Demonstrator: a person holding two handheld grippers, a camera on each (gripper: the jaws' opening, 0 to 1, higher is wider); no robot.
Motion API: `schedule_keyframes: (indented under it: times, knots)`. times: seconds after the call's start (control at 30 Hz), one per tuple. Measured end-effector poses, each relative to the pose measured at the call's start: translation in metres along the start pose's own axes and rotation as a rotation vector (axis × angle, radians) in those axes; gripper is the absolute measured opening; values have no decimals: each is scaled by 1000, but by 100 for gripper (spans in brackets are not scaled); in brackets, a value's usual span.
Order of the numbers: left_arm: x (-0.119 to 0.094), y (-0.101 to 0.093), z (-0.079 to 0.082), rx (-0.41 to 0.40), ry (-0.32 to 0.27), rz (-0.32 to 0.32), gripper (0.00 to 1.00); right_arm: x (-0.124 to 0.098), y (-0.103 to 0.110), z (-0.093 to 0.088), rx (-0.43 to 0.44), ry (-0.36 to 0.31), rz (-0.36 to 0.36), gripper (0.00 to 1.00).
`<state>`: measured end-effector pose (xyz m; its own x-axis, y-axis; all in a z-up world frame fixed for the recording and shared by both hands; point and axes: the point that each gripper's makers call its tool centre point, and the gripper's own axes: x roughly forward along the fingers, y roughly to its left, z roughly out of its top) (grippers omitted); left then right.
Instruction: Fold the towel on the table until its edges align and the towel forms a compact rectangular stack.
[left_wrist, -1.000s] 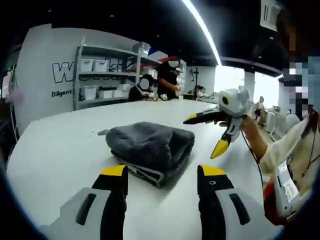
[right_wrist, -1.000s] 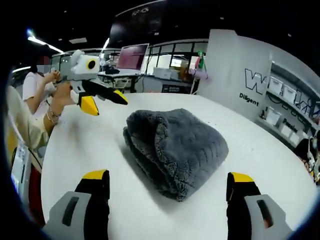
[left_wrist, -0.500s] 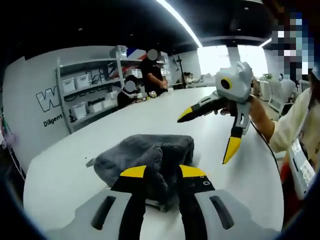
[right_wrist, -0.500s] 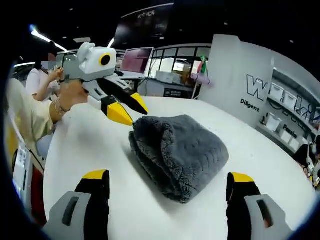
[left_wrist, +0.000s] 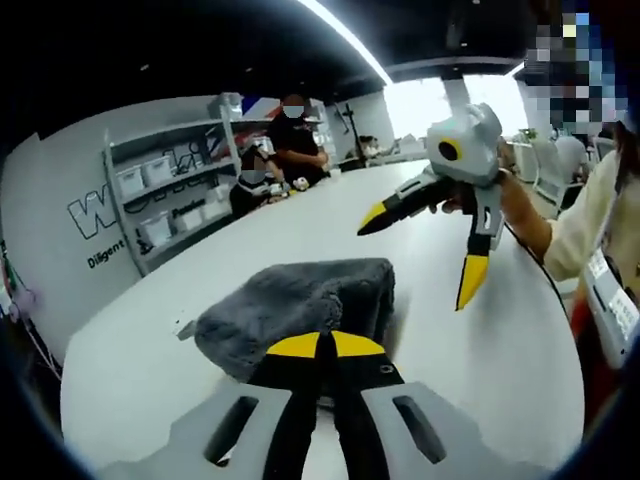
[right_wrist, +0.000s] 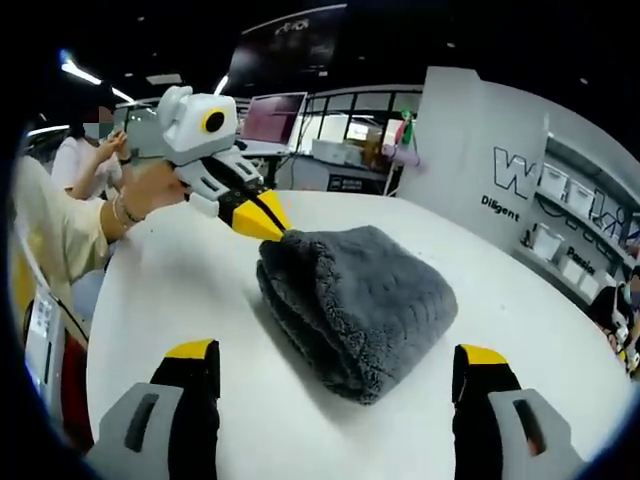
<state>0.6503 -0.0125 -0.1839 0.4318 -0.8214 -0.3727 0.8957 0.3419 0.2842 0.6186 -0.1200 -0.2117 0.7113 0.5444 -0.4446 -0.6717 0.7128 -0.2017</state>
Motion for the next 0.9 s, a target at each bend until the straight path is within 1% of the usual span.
schedule_keyframes:
  times: [0.07, 0.1, 0.23, 0.33, 0.43, 0.53, 0.6, 0.77, 0.87, 0.9]
  knots:
    - [-2, -1, -7, 13, 32, -10, 1, 1, 0, -1, 4, 2, 3, 98]
    - [-2, -1, -8, 12, 36, -12, 1, 1, 0, -1, 4, 4, 5, 98]
    - [2, -6, -27, 12, 92, -41, 1, 2, 1, -2, 4, 6, 7, 98]
    - [7, -10, -37, 51, 130, -55, 1, 2, 1, -3, 7, 9, 9, 98]
    - [13, -14, -42, 85, 141, -58, 1, 3, 0, -5, 14, 15, 10, 98]
    - [21, -15, -47, 90, 144, -66, 1, 4, 1, -5, 15, 17, 12, 98]
    - [23, -16, -49, 76, 137, -70, 2, 3, 1, -5, 14, 13, 15, 98]
    - [19, -15, -45, 72, 105, -64, 2, 2, 1, -1, 14, -4, 15, 96]
    - [15, -13, -43, 60, 87, -61, 3, -1, -1, 7, -10, -49, 7, 83]
    - [14, -13, -43, 49, 80, -62, 3, -2, -2, 10, -21, -64, -3, 76]
